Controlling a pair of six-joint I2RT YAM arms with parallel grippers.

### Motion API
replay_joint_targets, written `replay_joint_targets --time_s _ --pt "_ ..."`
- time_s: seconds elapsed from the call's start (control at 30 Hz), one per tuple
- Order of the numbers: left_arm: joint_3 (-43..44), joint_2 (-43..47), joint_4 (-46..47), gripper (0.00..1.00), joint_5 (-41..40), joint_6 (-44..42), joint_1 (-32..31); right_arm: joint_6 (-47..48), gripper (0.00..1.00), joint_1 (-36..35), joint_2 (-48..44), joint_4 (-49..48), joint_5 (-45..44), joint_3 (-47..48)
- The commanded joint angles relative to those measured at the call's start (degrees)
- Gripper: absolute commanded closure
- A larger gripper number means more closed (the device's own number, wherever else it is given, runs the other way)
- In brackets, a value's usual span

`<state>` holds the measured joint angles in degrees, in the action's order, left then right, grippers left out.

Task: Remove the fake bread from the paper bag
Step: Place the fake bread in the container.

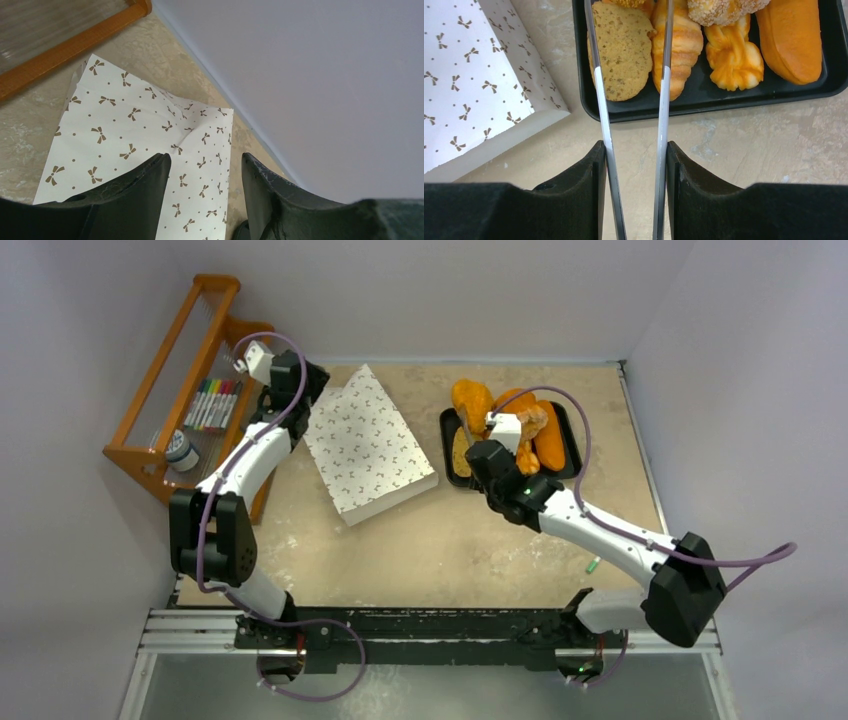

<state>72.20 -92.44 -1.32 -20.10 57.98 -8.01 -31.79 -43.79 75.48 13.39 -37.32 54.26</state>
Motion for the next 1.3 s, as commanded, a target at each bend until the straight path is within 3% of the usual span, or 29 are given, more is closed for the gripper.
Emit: replay_joint_targets --time_s 0.0,0.47,0.87,1.13,1.27 --pt "-0.2 2.3 2.6 0.45 0.2 0.6 -0.4 0.3 1.00 -1.0 -2.3 -1.5 -2.0 0.7" --pt "-0.6 2.5 2.7 0.45 0.4 0.6 -0.4 -7.7 1.00 -1.6 -3.1 7.3 -5.5 0.4" --pt "-1.2 3.1 2.7 0.45 0.8 0.6 -0.4 -10.7 0.99 -1.6 -4.3 8.2 -5.1 -1.9" --pt "-1.2 3.0 2.9 0.45 0.8 0.7 -0.4 -10.6 0.74 -1.5 -4.9 7.1 -4.3 -2.1" --pt "-1.2 2.8 2.9 0.45 0.8 0.7 -0.5 -10.1 0.70 -1.6 -5.0 6.5 -3.7 -2.2"
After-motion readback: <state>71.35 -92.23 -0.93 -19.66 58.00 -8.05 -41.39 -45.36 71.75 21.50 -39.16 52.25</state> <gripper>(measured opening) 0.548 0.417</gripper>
